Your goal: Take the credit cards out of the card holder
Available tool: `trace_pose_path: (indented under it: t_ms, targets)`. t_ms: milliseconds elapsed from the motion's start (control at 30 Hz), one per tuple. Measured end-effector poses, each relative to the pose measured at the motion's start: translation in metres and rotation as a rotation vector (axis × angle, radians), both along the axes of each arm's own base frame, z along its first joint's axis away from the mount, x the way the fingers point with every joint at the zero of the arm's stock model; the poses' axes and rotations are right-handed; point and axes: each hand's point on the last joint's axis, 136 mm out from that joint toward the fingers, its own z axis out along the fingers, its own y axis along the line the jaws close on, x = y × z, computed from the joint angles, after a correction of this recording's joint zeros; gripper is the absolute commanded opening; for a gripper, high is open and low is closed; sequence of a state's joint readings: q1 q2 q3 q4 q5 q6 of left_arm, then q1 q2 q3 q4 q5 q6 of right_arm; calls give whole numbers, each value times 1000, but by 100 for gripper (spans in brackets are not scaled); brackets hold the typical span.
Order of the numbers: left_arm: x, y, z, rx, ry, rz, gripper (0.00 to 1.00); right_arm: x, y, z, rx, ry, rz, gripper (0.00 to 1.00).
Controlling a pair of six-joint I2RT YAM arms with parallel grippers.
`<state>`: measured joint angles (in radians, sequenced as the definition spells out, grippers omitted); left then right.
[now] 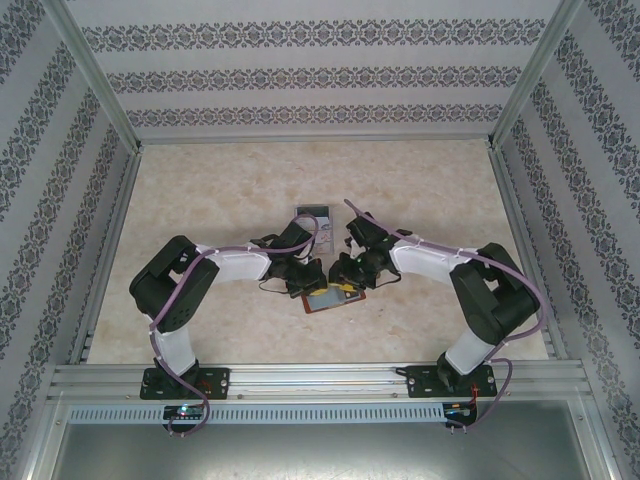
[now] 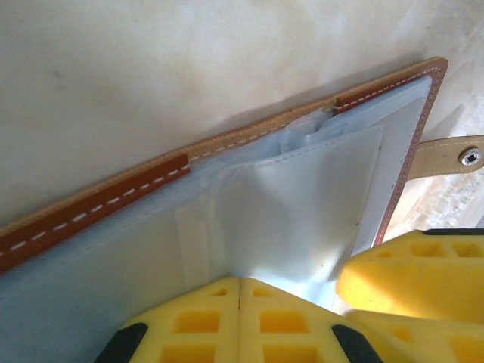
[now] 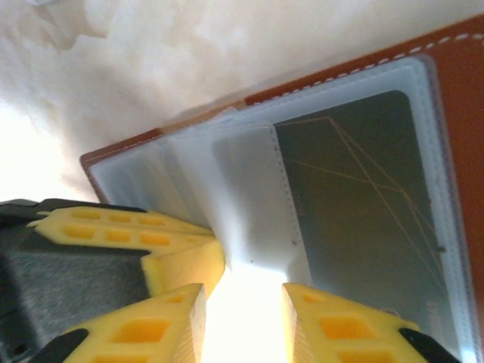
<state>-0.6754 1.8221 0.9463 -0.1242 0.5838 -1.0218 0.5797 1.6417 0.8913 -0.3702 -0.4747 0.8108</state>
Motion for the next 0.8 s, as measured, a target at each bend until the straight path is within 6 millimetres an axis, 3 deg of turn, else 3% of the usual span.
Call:
trace_pose_path:
  t_ms: [300, 633, 800]
  targets:
    - [0, 0, 0, 0, -1, 0, 2, 11, -18, -1, -20, -10, -29, 36]
    - [-7, 9, 3, 33, -4, 7, 5, -1, -3, -7, 24, 38, 20, 31]
    - [-7, 17, 23, 46, -45, 14, 6, -8, 8, -5, 44, 41, 54, 23]
